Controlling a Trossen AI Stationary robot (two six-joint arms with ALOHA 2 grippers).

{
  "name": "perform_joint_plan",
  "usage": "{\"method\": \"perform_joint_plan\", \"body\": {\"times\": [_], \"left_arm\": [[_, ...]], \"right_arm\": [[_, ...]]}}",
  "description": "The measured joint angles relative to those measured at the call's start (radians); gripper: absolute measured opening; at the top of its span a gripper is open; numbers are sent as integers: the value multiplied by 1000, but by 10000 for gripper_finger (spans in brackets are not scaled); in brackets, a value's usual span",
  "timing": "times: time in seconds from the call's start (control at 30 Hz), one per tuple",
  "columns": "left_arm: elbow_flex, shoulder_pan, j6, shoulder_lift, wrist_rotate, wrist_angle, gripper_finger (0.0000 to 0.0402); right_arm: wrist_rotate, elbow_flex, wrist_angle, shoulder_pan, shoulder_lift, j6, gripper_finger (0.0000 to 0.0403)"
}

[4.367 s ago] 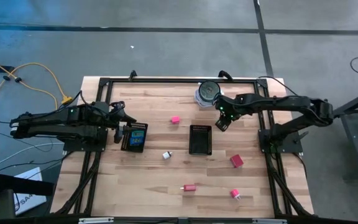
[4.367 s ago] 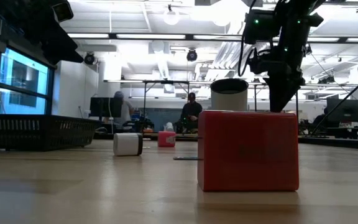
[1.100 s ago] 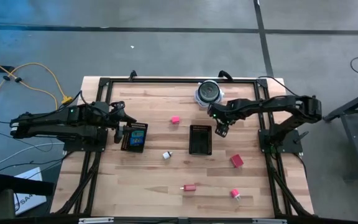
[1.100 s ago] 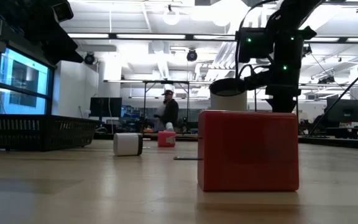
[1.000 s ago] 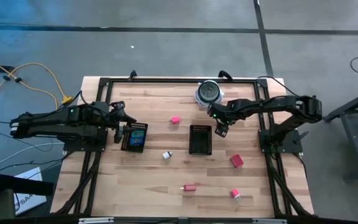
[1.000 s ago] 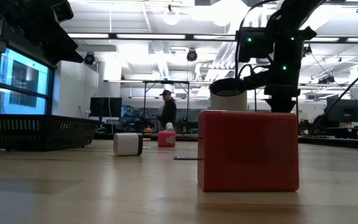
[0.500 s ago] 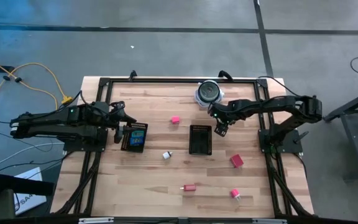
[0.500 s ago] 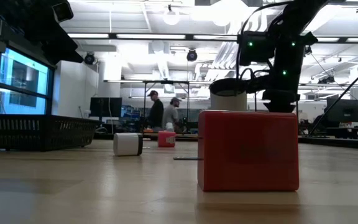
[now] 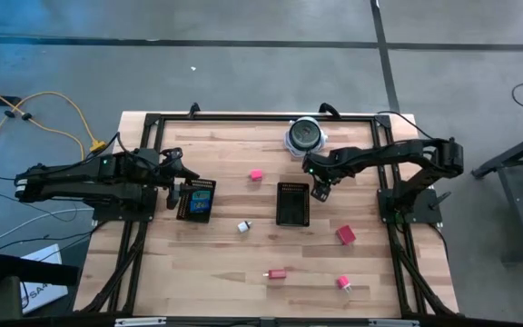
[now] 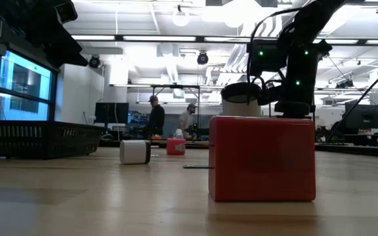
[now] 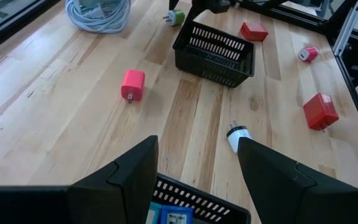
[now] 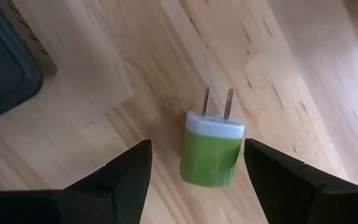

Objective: Pick & Place Office items
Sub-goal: Put the green charger adapter into the right black bin

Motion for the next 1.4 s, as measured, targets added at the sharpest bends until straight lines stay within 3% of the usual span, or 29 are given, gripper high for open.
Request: {"method": "perform_joint_plan", "body": {"times": [0.27,0.67,1.17,1.4], "left_arm": [[0,0,0,0,0,0,216],[0,0,0,0,0,0,216],[0,0,0,0,0,0,216],[0,0,0,0,0,0,216]], "right_arm": [[3,0,1,0,0,3,239],[2,0,1,-1,0,3,175],[2,0,-3,0,0,1,177],[3,0,-6,0,0,1,154]]}}
